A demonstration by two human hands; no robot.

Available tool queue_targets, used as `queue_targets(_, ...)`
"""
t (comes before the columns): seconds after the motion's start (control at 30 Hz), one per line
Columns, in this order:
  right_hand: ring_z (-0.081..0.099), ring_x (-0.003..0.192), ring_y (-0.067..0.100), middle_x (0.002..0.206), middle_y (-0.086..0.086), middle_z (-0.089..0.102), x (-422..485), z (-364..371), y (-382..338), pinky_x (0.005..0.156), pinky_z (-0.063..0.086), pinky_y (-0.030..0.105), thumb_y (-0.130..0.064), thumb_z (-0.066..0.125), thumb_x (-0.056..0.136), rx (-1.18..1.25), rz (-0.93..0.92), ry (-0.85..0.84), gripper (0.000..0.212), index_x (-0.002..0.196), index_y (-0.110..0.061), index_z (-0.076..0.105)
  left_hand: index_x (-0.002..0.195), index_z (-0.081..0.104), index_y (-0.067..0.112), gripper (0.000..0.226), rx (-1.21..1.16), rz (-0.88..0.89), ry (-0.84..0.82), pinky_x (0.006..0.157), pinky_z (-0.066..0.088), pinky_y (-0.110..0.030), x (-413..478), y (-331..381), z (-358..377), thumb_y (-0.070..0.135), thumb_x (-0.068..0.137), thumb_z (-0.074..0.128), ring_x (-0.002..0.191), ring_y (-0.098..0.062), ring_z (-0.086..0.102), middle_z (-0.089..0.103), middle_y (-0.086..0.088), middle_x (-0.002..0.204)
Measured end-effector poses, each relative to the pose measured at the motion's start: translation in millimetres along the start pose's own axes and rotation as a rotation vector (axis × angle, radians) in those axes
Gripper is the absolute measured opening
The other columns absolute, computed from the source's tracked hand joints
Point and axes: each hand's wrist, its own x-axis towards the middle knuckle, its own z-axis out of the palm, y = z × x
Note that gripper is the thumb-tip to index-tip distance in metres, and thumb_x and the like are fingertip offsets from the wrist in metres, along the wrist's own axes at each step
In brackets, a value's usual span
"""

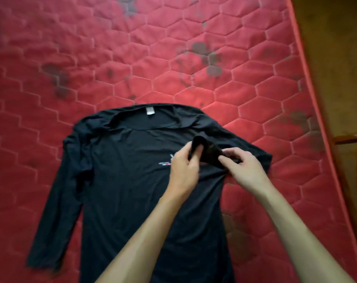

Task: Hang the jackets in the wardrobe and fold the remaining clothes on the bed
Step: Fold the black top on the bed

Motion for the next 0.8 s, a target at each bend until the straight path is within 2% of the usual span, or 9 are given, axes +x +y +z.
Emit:
queue_targets(0.1,0.052,0.077,0.0,0.09,-0.015,0.062,-6.7,71.6,-34.7,0.075,0.044,0.024,-0.025,0.072,0.084,-0.135,-0.128,-0.054,0.014,0.098,-0.029,0.073,0.094,0.072,0.02,0.02,-0.097,-0.11,0.094,0.08,0.06,-0.041,2.2,-24.2,-94.4,0.019,0.102,0.054,0.096,-0.023,0.071,0.074,-0.005,0.098)
queue_targets(0.2,0.059,0.105,0.015,0.12,-0.005,0.057,-10.5,135.1,-60.1,0.1,0.046,0.036,-0.027,0.071,0.085,-0.273,-0.143,-0.166,0.024,0.108,-0.031,0.07,0.092,0.072,0.026,0.023,-0.081,-0.166,0.19,0.078,0.061,-0.035,1.9,-47.2,-179.2,0.015,0.101,0.055,0.092,-0.016,0.07,0.075,0.007,0.09)
queue_targets(0.33,0.059,0.1,0.018,0.138,-0.007,0.044,-24.7,204.1,-77.4,0.1,0.044,0.03,-0.033,0.063,0.091,-0.421,-0.122,-0.358,0.027,0.117,-0.034,0.066,0.107,0.07,0.023,0.015,0.055,-0.283,0.32,0.09,0.057,-0.045,8.2,-89.8,-278.0,0.017,0.099,0.059,0.095,-0.025,0.067,0.07,-0.003,0.095)
queue_targets(0.43,0.055,0.096,0.012,0.134,-0.009,0.048,-33.3,241.0,-79.8,0.096,0.044,0.027,-0.031,0.06,0.093,-0.491,-0.118,-0.443,0.026,0.118,-0.034,0.065,0.133,0.059,0.013,0.039,0.368,-0.416,0.45,0.1,0.045,-0.039,-3.3,-123.0,-333.8,0.028,0.098,0.061,0.108,-0.03,0.063,0.066,-0.013,0.114)
queue_targets(0.5,0.057,0.104,0.014,0.132,-0.007,0.051,-38.2,262.6,-77.9,0.097,0.042,0.027,-0.03,0.058,0.094,-0.585,-0.116,-0.502,0.027,0.12,-0.033,0.064,0.139,0.051,0.01,0.051,0.516,-0.472,0.537,0.105,0.038,-0.041,-26.2,-140.9,-360.4,0.025,0.093,0.067,0.119,-0.036,0.054,0.056,-0.021,0.128)
queue_targets(0.6,0.055,0.11,0.014,0.127,-0.003,0.056,-47.2,290.9,-75.8,0.095,0.04,0.025,-0.027,0.056,0.095,-0.68,-0.118,-0.579,0.028,0.122,-0.03,0.063,0.145,0.041,0.011,0.072,0.623,-0.651,0.532,0.107,0.036,-0.045,-69.5,-169.7,-387.0,0.026,0.085,0.077,0.126,-0.04,0.044,0.045,-0.022,0.134)
queue_targets(0.67,0.056,0.112,0.014,0.125,-0.003,0.058,-54.6,308.7,-75.6,0.093,0.04,0.024,-0.026,0.055,0.095,-0.716,-0.138,-0.629,0.029,0.123,-0.028,0.063,0.135,0.048,0.013,0.065,0.699,-0.757,0.504,0.1,0.04,-0.046,-96.6,-191.1,-399.7,0.031,0.081,0.081,0.12,-0.039,0.047,0.054,-0.018,0.125)
queue_targets(0.73,0.057,0.113,0.014,0.124,-0.004,0.06,-63.0,328.4,-76.7,0.094,0.041,0.023,-0.024,0.055,0.095,-0.72,-0.156,-0.676,0.03,0.124,-0.027,0.063,0.112,0.061,0.018,0.043,0.764,-0.807,0.471,0.09,0.044,-0.044,-116.2,-203.1,-408.4,0.041,0.08,0.079,0.108,-0.037,0.053,0.068,-0.012,0.103)
queue_targets(0.8,0.059,0.113,0.015,0.121,-0.005,0.062,-72.5,349.7,-79.7,0.096,0.043,0.024,-0.023,0.055,0.095,-0.736,-0.171,-0.715,0.03,0.123,-0.026,0.063,0.086,0.068,0.021,0.029,0.824,-0.791,0.45,0.085,0.045,-0.041,-125.7,-207.3,-412.8,0.049,0.08,0.075,0.098,-0.037,0.055,0.069,-0.012,0.087)
